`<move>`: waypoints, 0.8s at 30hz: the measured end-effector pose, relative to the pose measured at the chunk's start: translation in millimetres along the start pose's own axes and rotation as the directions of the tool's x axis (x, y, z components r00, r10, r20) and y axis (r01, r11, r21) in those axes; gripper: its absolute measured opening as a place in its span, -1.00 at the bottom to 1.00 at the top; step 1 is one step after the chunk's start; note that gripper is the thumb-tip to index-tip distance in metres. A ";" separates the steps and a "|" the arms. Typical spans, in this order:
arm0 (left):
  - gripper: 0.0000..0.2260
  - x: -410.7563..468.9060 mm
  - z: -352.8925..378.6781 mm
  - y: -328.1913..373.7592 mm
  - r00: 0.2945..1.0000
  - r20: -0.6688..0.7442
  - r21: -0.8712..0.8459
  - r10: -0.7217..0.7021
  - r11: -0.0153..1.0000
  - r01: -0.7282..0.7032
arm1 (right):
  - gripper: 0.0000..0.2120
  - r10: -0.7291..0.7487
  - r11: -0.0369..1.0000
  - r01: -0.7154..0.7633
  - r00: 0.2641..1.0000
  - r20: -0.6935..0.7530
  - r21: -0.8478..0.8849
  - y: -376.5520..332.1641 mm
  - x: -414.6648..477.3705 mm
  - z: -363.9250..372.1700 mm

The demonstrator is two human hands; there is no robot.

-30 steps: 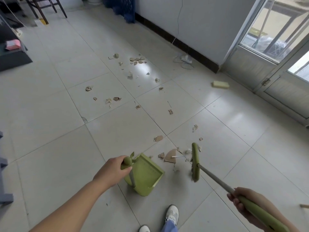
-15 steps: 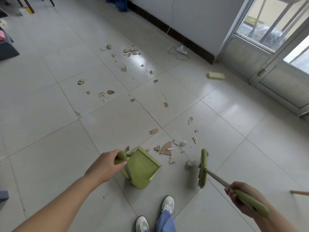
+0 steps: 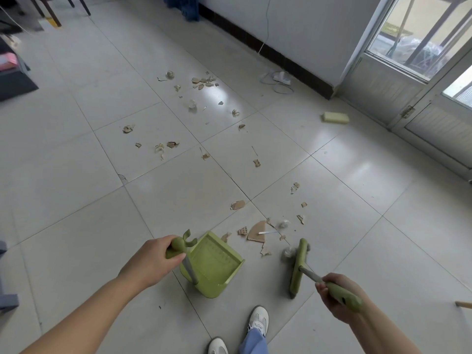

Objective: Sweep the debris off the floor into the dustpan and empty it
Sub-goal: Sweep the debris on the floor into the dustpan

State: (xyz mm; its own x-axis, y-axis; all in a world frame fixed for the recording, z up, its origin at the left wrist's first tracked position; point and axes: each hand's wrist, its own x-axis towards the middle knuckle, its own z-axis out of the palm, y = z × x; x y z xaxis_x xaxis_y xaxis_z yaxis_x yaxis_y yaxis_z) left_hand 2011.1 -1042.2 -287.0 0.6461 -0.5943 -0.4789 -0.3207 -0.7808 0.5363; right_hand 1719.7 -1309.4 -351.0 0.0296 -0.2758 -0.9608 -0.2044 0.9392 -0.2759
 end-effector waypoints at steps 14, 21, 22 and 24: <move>-0.96 13.3 -1.3 8.7 0.999 0.014 -0.015 -0.040 0.999 0.040 | -0.75 -0.052 0.995 0.045 0.995 0.080 0.086 -29.1 1.5 104.5; -0.94 20.5 -4.8 18.2 0.998 0.006 -0.023 -0.066 0.998 0.066 | -0.85 -0.026 0.995 0.011 0.988 0.153 0.100 -55.0 7.6 132.9; -0.94 21.7 -5.6 19.5 0.997 0.005 -0.024 -0.073 0.997 0.073 | -0.87 -0.025 0.995 0.009 0.986 0.165 0.098 -58.7 8.5 136.7; -0.94 24.8 -7.7 21.8 0.996 0.004 -0.031 -0.090 0.995 0.091 | -0.90 -0.019 0.996 0.002 0.981 0.191 0.090 -65.7 11.0 144.7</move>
State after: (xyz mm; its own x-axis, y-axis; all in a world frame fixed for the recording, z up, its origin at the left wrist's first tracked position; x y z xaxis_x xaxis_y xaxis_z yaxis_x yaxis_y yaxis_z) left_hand 2025.5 -1072.5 -281.8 0.6696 -0.5220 -0.5283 -0.2391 -0.8250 0.5121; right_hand 1874.9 -1344.5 -347.5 0.2200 -0.2498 -0.9430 -0.1151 0.9533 -0.2794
